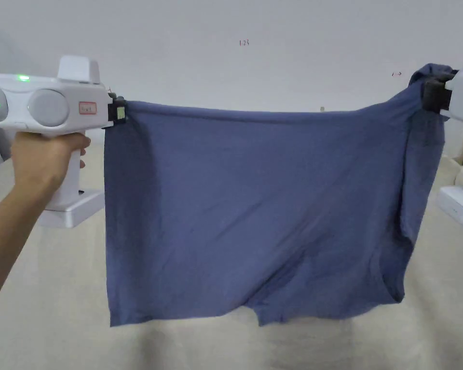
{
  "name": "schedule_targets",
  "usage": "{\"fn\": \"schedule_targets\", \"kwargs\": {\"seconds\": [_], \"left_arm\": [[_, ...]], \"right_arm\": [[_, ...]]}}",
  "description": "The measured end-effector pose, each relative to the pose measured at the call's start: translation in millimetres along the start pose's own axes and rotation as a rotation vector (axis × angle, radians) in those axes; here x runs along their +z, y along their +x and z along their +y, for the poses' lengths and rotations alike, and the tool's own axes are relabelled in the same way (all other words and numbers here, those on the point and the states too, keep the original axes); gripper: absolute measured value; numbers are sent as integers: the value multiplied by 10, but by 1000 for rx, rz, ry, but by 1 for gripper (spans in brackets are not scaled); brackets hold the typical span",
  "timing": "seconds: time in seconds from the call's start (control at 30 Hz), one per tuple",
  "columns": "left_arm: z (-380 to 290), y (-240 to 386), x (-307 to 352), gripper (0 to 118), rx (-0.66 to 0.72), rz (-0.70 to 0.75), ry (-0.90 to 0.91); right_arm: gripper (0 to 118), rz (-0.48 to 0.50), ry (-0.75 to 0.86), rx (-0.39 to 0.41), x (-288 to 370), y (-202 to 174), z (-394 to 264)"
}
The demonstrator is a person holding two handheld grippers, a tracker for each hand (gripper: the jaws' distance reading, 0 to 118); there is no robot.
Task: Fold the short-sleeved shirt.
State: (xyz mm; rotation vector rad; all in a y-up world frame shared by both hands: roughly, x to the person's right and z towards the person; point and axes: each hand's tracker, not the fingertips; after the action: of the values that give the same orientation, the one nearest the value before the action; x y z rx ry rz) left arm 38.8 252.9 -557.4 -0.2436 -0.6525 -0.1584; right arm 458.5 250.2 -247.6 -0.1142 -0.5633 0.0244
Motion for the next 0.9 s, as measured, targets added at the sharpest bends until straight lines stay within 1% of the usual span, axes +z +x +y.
{"fn": "schedule_targets", "kwargs": {"seconds": [0.03, 0.13, 0.23, 0.37, 0.47, 0.57, 0.67, 0.83, 0.9], "left_arm": [[102, -13, 12, 2, -4, 5, 18], [382, -55, -5, 2, -15, 18, 48], [638, -70, -20, 2, -46, 37, 87], [816, -68, -102, 2, -50, 42, 116], [792, -50, -248, 2, -41, 42, 106], [676, -1, -382, 2, -44, 38, 86], [456, 43, -527, 2, -48, 28, 60], [-30, 93, -760, 2, -49, 13, -21], [-298, 108, -838, 2, -70, 11, -63]], "right_arm": [[3, -4, 13, 12, -46, -8, 121], [3, 5, 55, 14, -91, -56, 453], [2, -10, 102, 54, -153, -78, 741], [3, -15, 131, 79, -207, -107, 934], [3, -19, 134, 84, -276, -94, 933], [3, -18, 121, 80, -350, -58, 822], [3, -14, 86, 87, -418, -32, 580], [3, 2, -24, 89, -535, -6, -6], [3, 9, -86, 103, -550, -15, -306]]}}
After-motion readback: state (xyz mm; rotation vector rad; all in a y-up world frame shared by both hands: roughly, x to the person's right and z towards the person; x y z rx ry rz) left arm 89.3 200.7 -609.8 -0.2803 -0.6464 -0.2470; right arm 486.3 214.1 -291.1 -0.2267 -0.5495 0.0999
